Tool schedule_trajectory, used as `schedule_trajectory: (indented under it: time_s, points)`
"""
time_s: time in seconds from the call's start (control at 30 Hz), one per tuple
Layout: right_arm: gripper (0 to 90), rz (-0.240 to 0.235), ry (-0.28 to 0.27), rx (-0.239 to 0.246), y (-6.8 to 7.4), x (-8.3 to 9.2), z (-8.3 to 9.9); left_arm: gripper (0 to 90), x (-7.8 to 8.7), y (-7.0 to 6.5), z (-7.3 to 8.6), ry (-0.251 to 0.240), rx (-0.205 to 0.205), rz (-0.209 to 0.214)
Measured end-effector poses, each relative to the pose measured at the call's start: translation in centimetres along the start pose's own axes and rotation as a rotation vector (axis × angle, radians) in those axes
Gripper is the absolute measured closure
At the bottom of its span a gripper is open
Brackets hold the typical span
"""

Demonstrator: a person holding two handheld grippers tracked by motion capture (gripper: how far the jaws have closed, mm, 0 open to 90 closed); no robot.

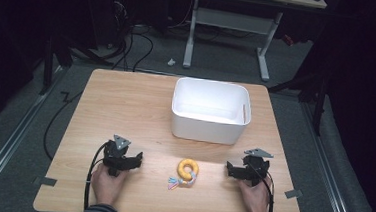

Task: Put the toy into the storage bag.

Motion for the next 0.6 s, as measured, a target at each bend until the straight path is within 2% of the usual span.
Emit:
schedule_trajectory:
  time_s: [0.23,0.47,0.6]
  points:
    - [2.5,-0.004,0.0,0.005,-0.09,0.04,-0.04,18.4,0.0,0.0,0.0,0.0,0.0,0.0]
    - [20.2,-0.015,0.01,0.01,-0.26,0.6,-0.22,18.4,-0.02,0.03,-0.03,0.0,0.001,-0.001]
    - [23.7,-0.017,0.022,0.007,-0.29,0.95,-0.08,18.4,-0.04,0.03,-0.04,0.001,-0.001,-0.003]
Point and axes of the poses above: each handheld gripper's, and its own axes: x roughly backward along the jaws, z roughly out of its underside, y roughly to its left, the point moved 7 cm from there along -x, roughly forward along the jaws, and after that the axes turned 2 degrees about x, right-handed, at the moved point
